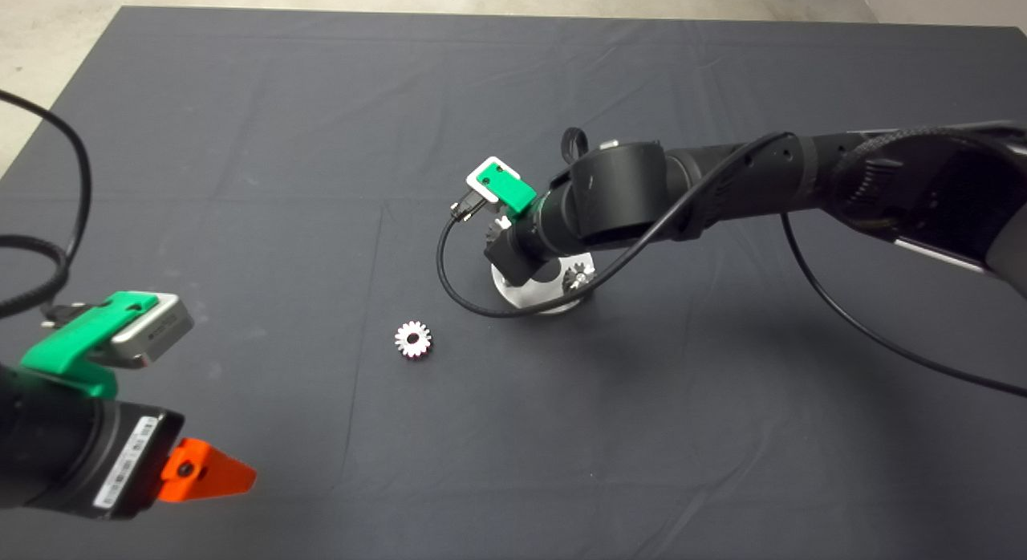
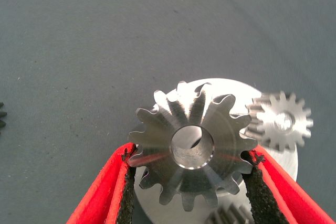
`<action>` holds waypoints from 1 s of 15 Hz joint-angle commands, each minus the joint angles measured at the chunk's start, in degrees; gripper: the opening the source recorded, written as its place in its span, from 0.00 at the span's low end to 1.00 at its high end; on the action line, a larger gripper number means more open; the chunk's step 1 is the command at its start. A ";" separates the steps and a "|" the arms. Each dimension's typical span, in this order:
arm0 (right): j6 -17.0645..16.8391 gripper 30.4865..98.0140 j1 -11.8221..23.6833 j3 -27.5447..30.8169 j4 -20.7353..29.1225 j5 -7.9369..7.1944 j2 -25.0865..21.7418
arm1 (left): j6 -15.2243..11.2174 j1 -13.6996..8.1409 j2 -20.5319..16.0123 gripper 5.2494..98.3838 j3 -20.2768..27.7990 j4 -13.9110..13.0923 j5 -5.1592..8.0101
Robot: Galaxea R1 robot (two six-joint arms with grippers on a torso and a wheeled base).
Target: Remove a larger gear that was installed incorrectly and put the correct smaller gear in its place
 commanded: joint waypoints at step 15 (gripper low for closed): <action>6.98 0.23 2.72 30.26 2.10 -2.31 -29.64 | -0.47 4.27 9.12 1.00 -7.96 10.07 4.27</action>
